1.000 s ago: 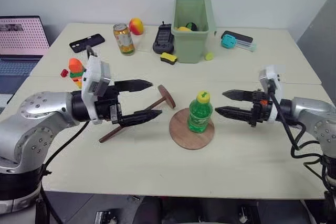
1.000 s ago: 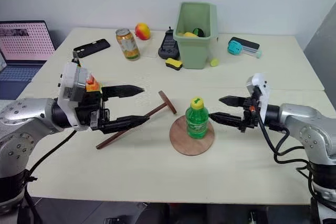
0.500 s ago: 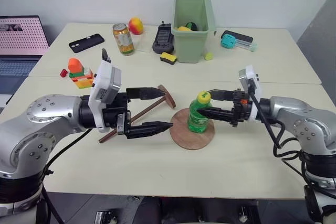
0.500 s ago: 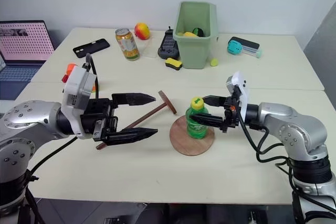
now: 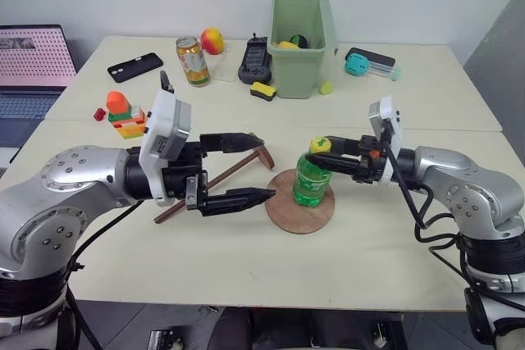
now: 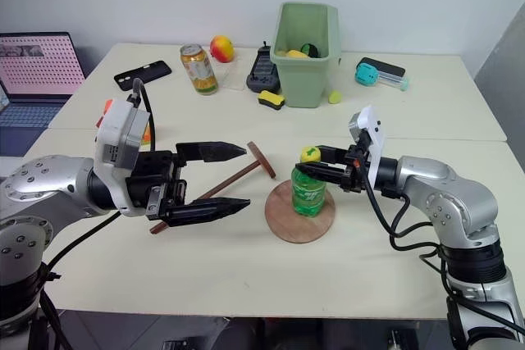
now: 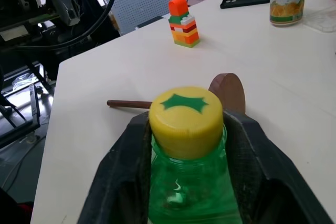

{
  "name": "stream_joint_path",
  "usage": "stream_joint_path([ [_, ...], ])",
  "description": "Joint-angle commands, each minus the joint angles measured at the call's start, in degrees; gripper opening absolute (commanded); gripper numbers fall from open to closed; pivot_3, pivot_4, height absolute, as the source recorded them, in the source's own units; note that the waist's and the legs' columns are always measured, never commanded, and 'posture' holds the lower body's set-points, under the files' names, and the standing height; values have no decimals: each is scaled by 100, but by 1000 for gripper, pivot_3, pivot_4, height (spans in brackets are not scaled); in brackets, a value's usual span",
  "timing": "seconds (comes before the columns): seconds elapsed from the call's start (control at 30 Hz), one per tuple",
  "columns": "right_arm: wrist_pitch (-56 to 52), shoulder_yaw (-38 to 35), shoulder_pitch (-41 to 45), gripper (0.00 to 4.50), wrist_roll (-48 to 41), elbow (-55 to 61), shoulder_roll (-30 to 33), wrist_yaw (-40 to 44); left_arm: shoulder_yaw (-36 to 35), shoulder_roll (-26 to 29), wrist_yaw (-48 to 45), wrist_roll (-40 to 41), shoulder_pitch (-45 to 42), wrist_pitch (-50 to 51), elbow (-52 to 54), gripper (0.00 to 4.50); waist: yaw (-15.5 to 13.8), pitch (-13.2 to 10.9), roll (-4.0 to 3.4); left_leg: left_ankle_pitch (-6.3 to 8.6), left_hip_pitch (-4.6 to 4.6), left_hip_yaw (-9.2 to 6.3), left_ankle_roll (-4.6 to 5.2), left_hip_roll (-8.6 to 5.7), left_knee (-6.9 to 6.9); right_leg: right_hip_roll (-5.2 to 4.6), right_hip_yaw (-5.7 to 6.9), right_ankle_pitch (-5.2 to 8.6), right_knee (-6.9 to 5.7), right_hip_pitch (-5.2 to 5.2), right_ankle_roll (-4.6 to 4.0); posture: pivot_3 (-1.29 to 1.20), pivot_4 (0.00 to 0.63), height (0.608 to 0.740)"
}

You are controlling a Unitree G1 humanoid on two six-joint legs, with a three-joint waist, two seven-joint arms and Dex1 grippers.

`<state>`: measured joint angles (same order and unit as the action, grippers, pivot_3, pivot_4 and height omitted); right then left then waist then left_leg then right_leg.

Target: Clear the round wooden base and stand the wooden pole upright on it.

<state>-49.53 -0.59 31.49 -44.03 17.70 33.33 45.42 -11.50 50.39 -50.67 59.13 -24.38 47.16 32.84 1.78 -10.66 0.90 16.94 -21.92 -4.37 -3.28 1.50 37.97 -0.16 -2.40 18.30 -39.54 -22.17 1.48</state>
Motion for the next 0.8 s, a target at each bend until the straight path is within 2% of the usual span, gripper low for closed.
stream_joint_path([
  [0.03,-31,-64,-12,1437,-146,163,12,87,-11,77,-66,-221,-145,-176,-149,4500,-1,0,0,0,0,1,0,0,0,0,0,0,-1,0,0,0,150,740],
  [0.23,-150,-740,948,1435,-375,-683,-255,-509,24,57,-155,-316,-490,-166,-420,4500,11,-2,-1,0,-1,8,0,-3,5,2,2,0,-13,-9,0,0,150,740],
  [0.3,498,-777,1569,1435,288,-1677,-289,-850,53,-10,-113,-384,-637,-206,-547,4500,10,-2,-1,-1,-1,15,0,-7,7,2,-3,0,-24,-15,0,0,150,740],
  [0.37,1865,-447,2225,1435,1476,-3133,-243,-1214,112,-88,-88,-477,-741,-269,-667,4500,14,-2,-2,-1,1,26,0,-7,9,2,-3,0,-26,-16,0,0,150,740],
  [0.5,3427,-134,3141,1435,2569,-5481,-465,-1467,227,-206,-97,-638,-831,-342,-732,4500,-2,-2,1,-2,-4,46,-1,-7,4,2,-1,0,-9,-16,0,0,150,740],
  [0.67,4375,-22,3910,1435,3308,-7461,-666,-1567,183,-228,-83,-707,-846,-339,-723,4500,133,-2,0,-14,-48,89,-23,6,-4,-11,-22,0,-2,-64,0,0,150,740],
  [0.73,4471,-66,4104,1435,3422,-7917,-684,-1638,113,-195,-51,-688,-802,-321,-696,4500,182,-1,1,-15,-100,100,-25,5,9,-15,-28,-1,-53,-128,0,0,150,740],
  [0.8,4488,-89,4227,1435,3510,-8208,-684,-1625,50,-175,-12,-664,-736,-298,-645,4500,182,-1,1,-15,-99,97,-25,8,10,-23,-22,-1,-50,-126,0,0,150,740],
])
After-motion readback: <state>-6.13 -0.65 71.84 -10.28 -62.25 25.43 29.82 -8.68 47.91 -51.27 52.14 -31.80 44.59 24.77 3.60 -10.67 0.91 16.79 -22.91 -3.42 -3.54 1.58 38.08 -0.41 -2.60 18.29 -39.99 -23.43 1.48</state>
